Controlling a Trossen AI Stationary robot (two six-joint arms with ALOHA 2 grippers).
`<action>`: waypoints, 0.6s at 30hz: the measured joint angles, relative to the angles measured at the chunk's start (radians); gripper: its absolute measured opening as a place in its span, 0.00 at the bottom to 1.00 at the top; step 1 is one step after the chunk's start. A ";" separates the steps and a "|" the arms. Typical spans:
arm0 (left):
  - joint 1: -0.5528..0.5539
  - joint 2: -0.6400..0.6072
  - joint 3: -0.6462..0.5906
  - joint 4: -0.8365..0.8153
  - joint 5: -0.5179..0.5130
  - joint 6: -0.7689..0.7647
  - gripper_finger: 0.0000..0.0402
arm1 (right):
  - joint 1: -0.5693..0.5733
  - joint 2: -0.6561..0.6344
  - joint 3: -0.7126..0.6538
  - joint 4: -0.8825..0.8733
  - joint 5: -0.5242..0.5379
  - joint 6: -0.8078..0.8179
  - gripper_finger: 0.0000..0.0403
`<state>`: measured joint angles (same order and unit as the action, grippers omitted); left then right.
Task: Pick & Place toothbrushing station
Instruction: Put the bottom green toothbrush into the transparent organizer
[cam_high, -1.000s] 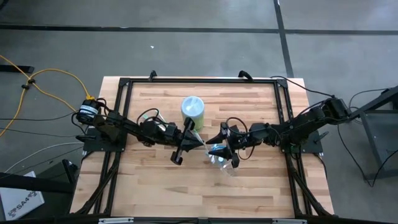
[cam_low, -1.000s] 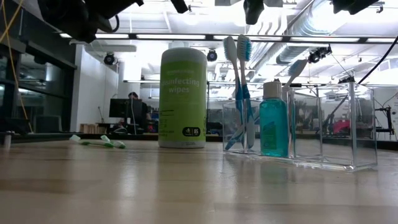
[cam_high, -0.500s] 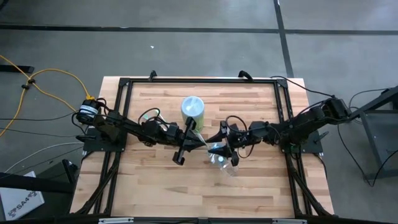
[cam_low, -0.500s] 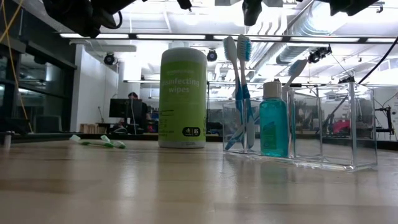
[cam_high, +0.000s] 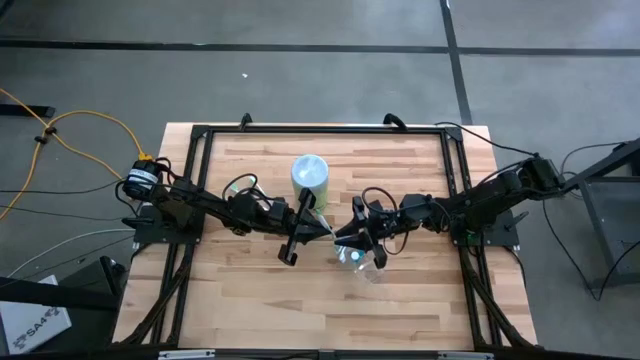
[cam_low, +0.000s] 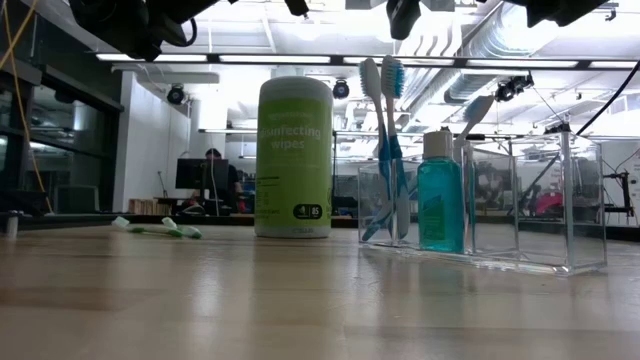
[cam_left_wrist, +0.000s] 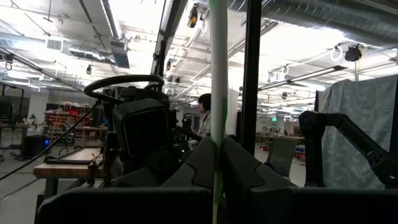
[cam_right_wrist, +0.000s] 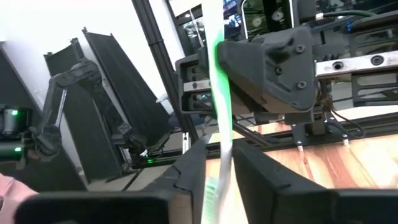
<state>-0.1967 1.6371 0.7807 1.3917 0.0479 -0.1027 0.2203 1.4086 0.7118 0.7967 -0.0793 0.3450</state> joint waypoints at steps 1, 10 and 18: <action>0.000 0.000 0.000 0.002 0.000 0.000 0.01 | 0.000 0.000 0.000 0.000 -0.002 0.000 0.17; 0.000 0.000 0.013 0.007 0.003 0.000 0.01 | 0.000 0.000 0.000 -0.002 -0.002 -0.001 0.14; 0.000 0.000 0.014 -0.007 0.004 -0.001 0.01 | 0.000 0.000 0.000 0.000 -0.002 -0.002 0.13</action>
<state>-0.1967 1.6371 0.7944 1.3843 0.0517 -0.1032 0.2203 1.4086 0.7117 0.7967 -0.0814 0.3435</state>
